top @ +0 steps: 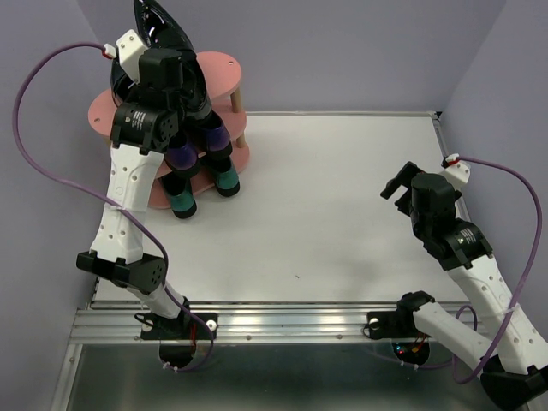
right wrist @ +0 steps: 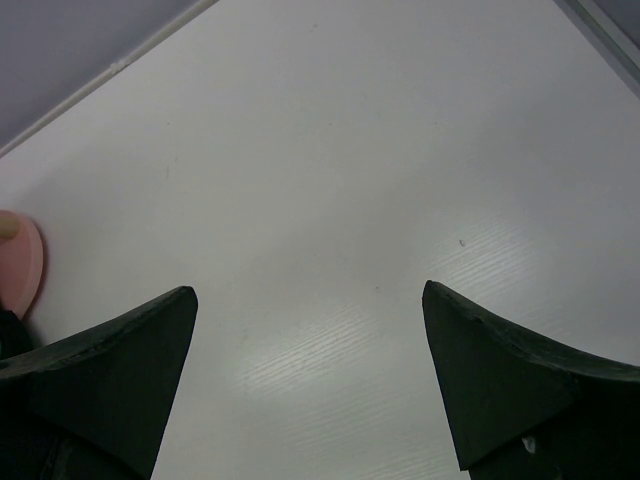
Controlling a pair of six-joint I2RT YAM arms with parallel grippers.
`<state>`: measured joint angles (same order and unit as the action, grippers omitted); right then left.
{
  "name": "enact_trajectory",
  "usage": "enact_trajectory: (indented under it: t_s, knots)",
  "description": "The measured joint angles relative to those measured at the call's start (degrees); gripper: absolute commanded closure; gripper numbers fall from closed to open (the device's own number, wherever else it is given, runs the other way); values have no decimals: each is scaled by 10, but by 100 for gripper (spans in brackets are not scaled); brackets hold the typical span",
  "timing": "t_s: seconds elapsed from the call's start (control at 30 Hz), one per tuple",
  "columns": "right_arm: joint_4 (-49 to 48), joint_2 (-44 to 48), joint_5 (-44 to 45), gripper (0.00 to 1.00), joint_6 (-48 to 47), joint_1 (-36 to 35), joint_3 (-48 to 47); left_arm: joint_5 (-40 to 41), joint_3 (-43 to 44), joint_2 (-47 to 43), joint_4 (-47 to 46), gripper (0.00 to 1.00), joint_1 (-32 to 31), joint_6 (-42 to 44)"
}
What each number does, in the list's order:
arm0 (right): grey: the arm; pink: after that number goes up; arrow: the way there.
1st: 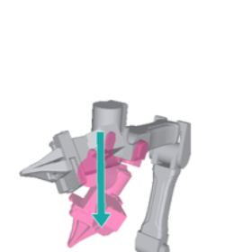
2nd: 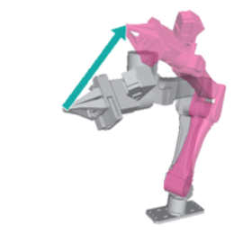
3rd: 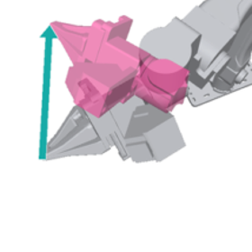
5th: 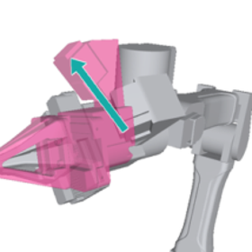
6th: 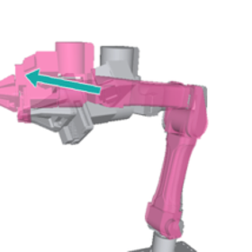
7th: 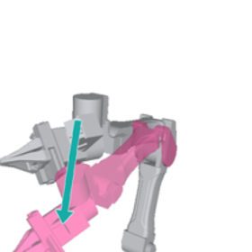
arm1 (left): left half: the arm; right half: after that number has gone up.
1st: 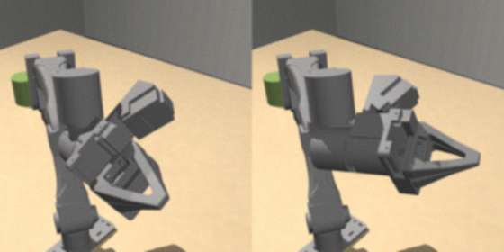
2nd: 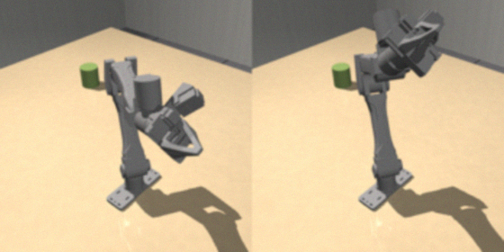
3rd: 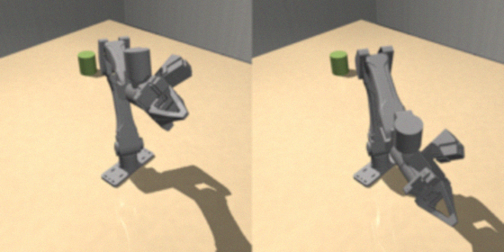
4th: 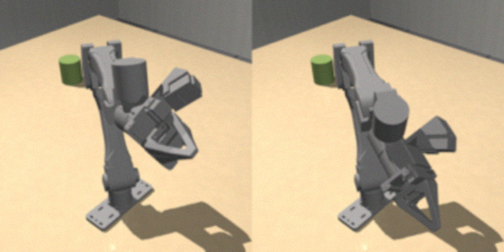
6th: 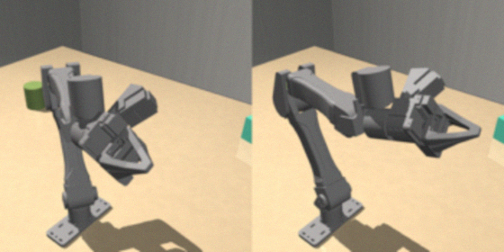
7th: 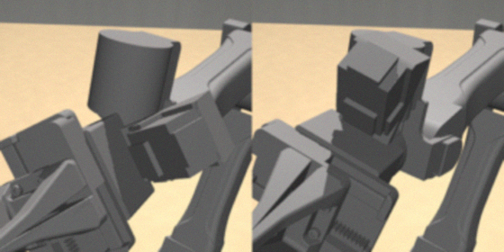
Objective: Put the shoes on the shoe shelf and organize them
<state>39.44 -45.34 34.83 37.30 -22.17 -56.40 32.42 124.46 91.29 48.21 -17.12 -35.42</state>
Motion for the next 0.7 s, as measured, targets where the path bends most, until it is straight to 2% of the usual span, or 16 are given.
enact_trajectory:
  t_s: [0.43,0.47,0.5,0.53,0.57,0.7]
  knots:
    - [0,11,-2,0,0,0,0,-32,-3,0,-9,100,16,-4]
    - [0,11,-2,0,0,0,0,-33,-4,0,-10,98,16,-5]
    - [0,11,-2,0,0,0,0,-33,-7,0,-16,91,16,-6]
    - [0,11,-2,0,0,0,0,-33,-8,-1,-17,91,16,-6]
    - [0,11,-2,0,0,0,0,-33,-9,-1,-19,82,16,-7]
    - [0,11,-2,0,0,0,0,-28,-12,-1,-29,63,19,-10]
